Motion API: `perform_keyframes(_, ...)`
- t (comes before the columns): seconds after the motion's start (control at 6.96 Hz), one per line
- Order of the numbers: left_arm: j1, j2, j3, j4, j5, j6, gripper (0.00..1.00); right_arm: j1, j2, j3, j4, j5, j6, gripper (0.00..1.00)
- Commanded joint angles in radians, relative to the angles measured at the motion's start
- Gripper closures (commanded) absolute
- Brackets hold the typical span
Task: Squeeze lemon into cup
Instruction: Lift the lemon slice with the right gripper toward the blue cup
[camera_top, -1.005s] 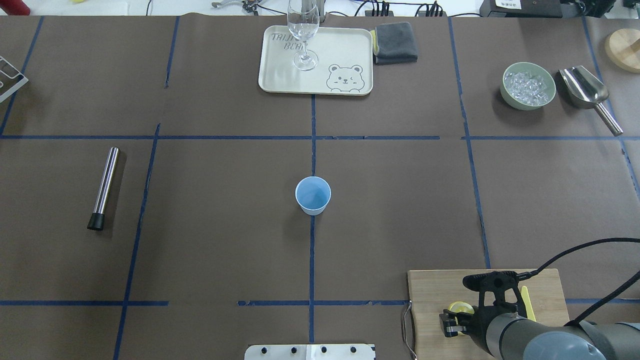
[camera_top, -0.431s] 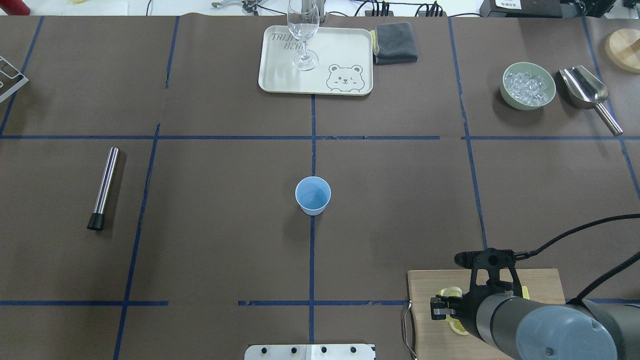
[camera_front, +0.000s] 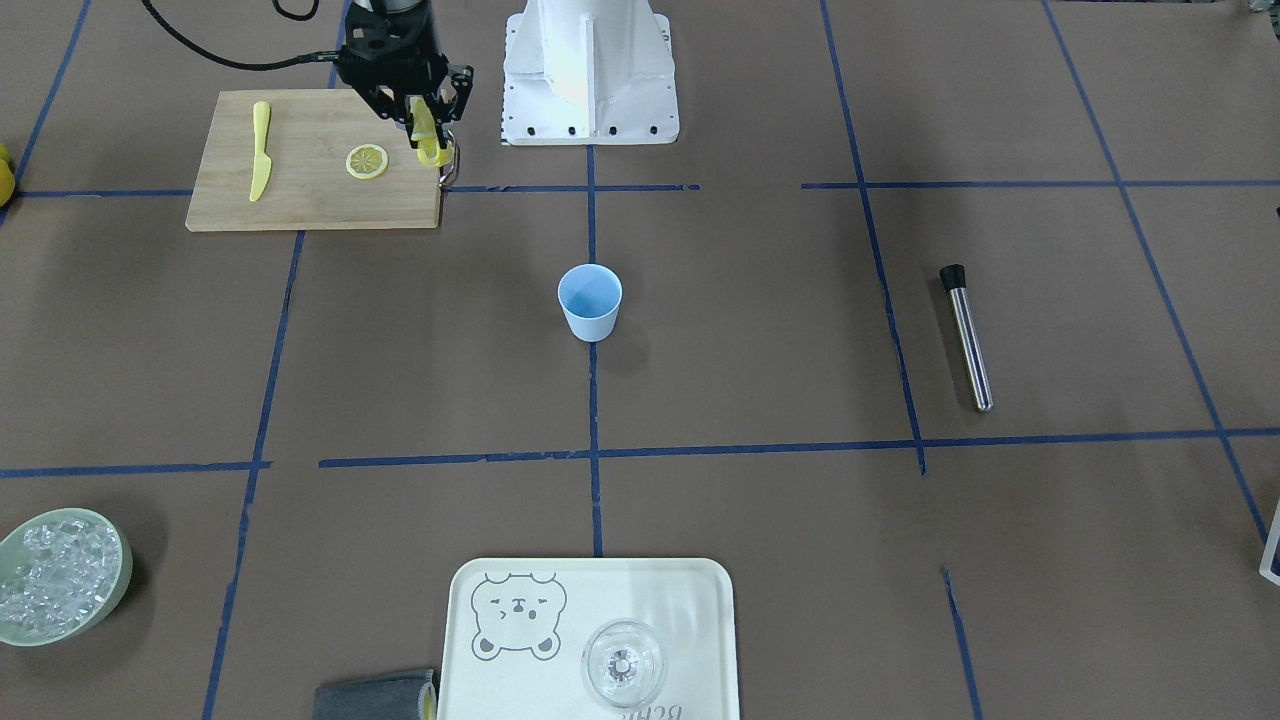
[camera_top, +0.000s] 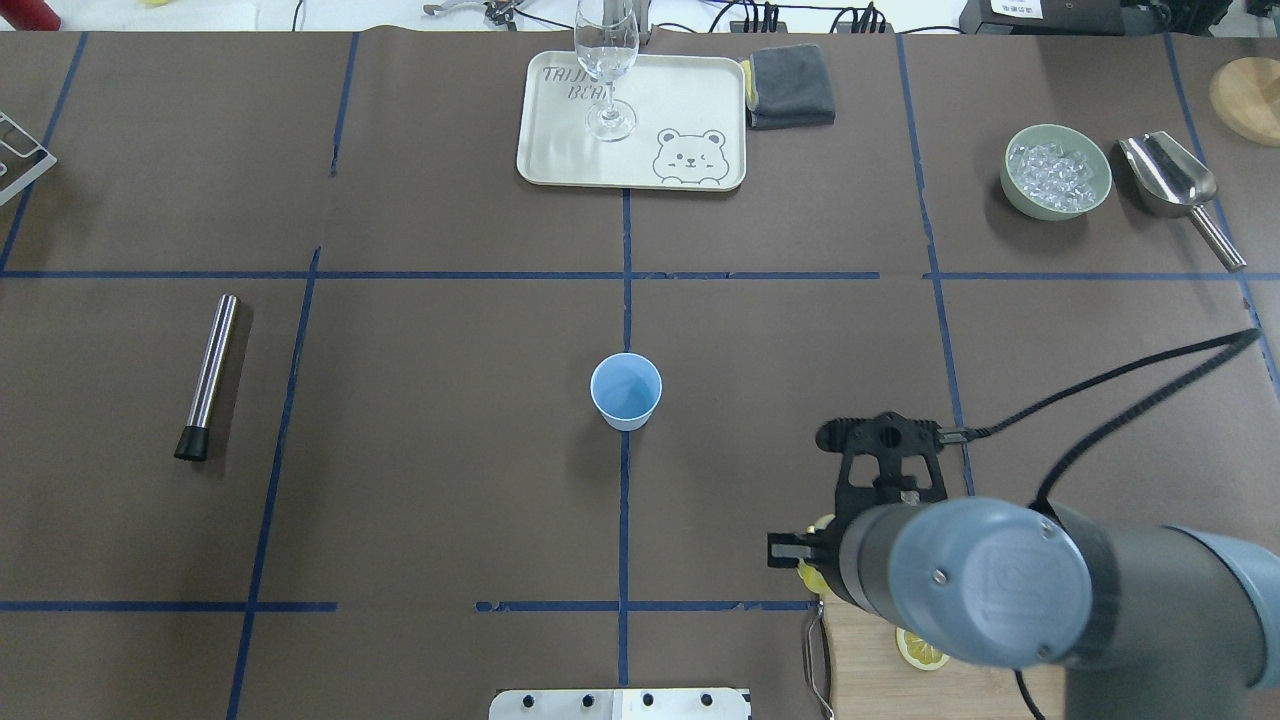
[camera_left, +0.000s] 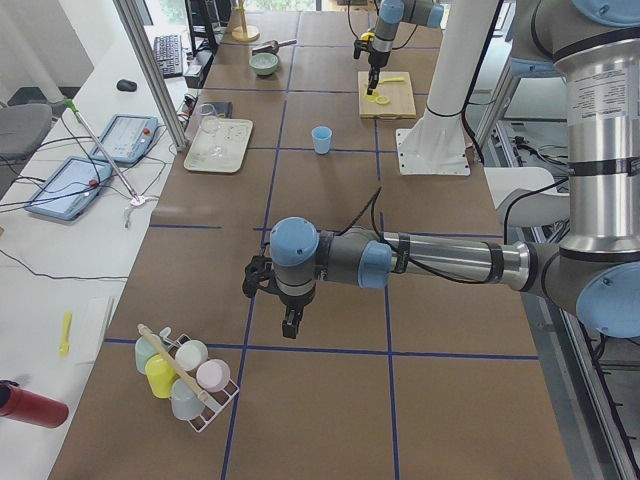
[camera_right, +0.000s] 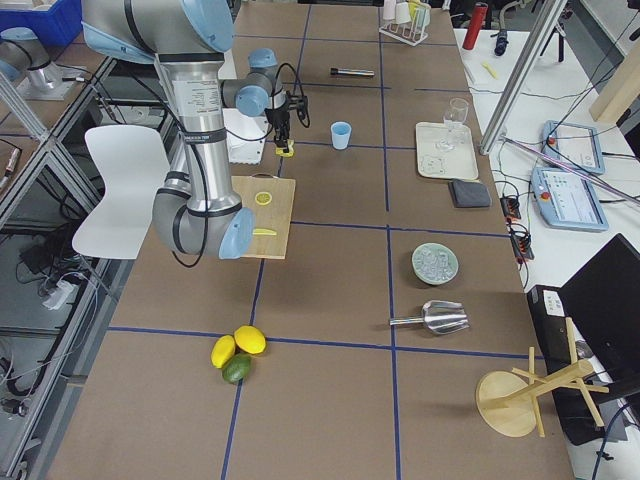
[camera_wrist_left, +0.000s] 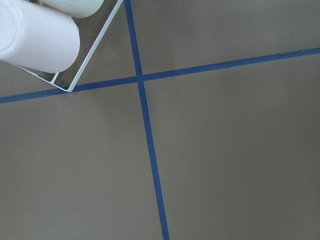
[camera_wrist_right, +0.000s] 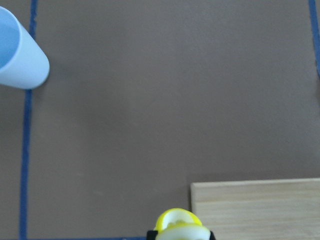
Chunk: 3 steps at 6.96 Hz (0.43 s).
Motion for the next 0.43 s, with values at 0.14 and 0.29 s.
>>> perform_keyframes(0.14, 0.0, -0.001, 0.005, 0.002, 0.0, 0.0, 0.0, 0.186, 0.369, -0.292, -0.088, 0.112, -0.075, 0.95)
perform_keyframes(0.29, -0.001, 0.001, 0.004, 0.003, 0.0, 0.0, 0.0, 0.209, 0.455, -0.4, -0.079, 0.118, -0.077, 0.95)
